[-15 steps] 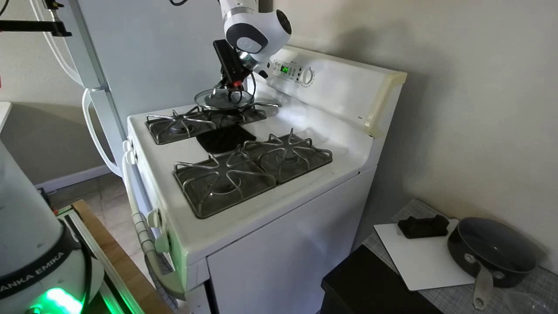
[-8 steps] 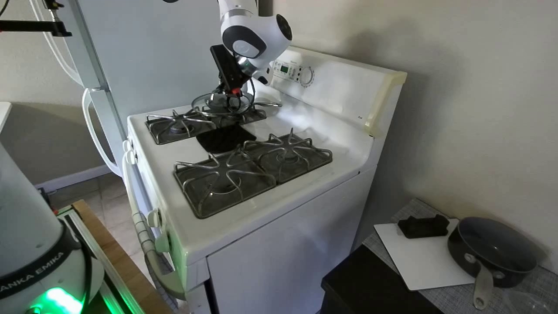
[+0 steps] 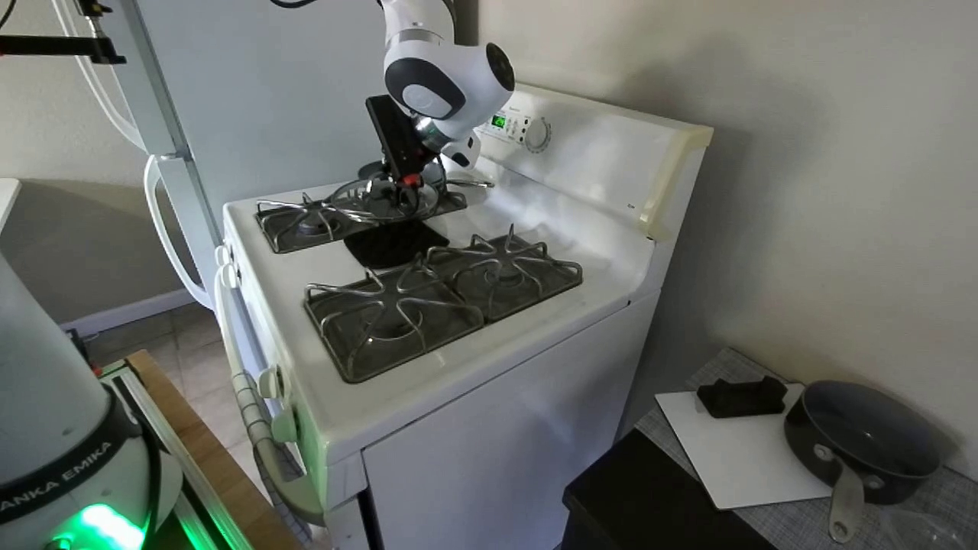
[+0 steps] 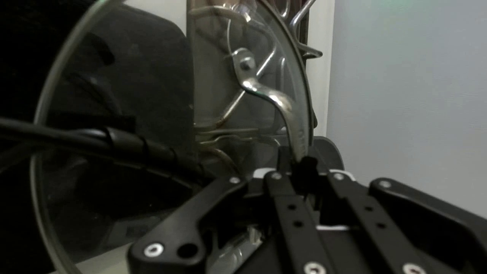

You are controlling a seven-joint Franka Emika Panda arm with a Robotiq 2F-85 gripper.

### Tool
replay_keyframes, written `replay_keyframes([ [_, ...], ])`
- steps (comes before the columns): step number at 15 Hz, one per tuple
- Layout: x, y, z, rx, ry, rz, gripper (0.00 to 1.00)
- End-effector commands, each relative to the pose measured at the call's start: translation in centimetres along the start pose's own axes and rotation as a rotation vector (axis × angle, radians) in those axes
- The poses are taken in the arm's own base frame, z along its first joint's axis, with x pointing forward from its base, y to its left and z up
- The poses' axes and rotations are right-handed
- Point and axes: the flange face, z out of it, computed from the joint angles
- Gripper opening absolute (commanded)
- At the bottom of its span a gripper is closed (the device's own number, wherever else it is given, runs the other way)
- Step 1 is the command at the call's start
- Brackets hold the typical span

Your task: Put the pan's lid on the black mat

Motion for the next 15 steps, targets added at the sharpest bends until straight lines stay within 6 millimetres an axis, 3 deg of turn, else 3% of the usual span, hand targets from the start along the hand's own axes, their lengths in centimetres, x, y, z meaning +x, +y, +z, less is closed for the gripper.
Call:
replay_keyframes([
  [1, -1.7, 0.4, -1.2, 0.035, 0.004, -0.004, 0.01],
  [15, -4.5, 2.4, -1.9, 0.046, 0.0, 0.017, 0.01],
])
